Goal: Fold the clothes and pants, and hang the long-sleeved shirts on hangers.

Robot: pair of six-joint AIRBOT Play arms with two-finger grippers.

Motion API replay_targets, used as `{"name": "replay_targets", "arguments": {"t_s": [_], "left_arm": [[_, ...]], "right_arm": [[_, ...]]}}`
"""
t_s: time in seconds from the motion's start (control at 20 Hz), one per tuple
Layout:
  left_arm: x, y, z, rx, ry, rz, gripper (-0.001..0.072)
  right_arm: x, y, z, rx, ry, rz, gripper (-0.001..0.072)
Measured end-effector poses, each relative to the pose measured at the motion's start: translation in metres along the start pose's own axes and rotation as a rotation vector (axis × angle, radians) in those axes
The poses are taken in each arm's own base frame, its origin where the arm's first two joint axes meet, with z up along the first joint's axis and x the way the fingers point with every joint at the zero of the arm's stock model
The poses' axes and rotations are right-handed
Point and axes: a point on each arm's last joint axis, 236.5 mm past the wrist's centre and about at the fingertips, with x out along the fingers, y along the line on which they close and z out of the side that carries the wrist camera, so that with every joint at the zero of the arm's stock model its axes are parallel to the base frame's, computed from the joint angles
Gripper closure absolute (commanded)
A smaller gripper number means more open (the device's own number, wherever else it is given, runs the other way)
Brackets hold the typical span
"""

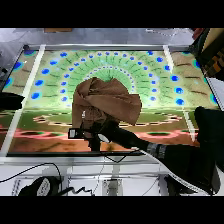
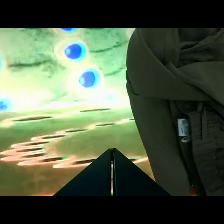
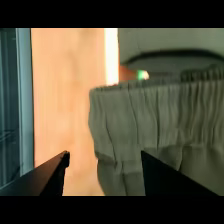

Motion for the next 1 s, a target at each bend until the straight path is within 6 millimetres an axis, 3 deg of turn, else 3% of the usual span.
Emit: {"name": "replay_targets", "arguments": {"t_s": [0.3,0.4,0.5,0.55,0.6,0.65,0.85,1.0], "left_arm": [[0.007,0.003,-0.003,-0.008,0.018,-0.005,0.0684],[0.008,0.004,-0.004,-0.011,0.023,-0.007,0.0684],[0.009,0.004,-0.004,-0.013,0.025,-0.009,0.0684],[0.01,0.003,-0.004,-0.014,0.024,-0.011,0.0684],[0.01,0.002,-0.003,-0.017,0.021,-0.016,0.0685],[0.01,0.001,-0.002,-0.02,0.016,-0.024,0.0687],[0.01,-0.006,0.002,-0.034,0.0,-0.054,0.0693],[0.011,-0.008,0.004,-0.041,-0.005,-0.065,0.0694]], "right_arm": [[0.021,-0.005,0.015,-0.089,-0.063,-0.057,0.0187],[0.028,-0.006,0.013,-0.102,-0.06,-0.064,0.0296],[0.032,-0.007,0.011,-0.115,-0.053,-0.069,0.0349],[0.033,-0.008,0.01,-0.122,-0.052,-0.073,0.0446],[0.035,-0.009,0.009,-0.13,-0.049,-0.077,0.0644],[0.035,-0.01,0.008,-0.137,-0.044,-0.079,0.0687],[0.032,-0.013,0.003,-0.17,-0.016,-0.089,0.0689],[0.01,-0.034,-0.001,-0.061,-0.012,-0.13,0.069]]}}
